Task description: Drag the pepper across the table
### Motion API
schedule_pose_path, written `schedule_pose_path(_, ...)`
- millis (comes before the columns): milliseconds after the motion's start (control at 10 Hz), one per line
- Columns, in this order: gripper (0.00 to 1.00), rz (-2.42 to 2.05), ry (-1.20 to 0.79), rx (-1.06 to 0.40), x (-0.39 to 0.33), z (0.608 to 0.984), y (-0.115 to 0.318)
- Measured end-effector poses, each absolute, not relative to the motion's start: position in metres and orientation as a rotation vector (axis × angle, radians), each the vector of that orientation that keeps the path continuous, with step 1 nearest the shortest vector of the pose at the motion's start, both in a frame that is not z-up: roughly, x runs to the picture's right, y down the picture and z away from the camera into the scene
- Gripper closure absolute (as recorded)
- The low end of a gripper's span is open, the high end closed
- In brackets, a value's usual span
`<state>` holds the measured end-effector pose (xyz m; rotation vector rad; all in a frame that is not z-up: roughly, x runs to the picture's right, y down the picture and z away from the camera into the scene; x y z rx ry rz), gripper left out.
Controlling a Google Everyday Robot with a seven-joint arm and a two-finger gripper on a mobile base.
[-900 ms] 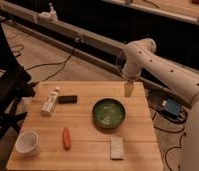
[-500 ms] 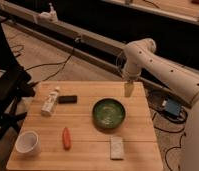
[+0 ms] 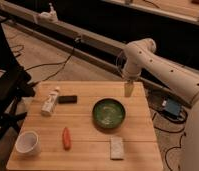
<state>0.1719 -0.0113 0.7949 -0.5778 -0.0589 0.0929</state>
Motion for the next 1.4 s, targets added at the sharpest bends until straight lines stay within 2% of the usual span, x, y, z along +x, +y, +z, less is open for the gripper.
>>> schedule_pose_path(1100,0.2,0.09,-0.062,-0.577,0.171,0.795,-0.011)
schedule_pose_path(1400,0.2,-0.057,-0.14,-0.53,0.146,0.795,-0.017)
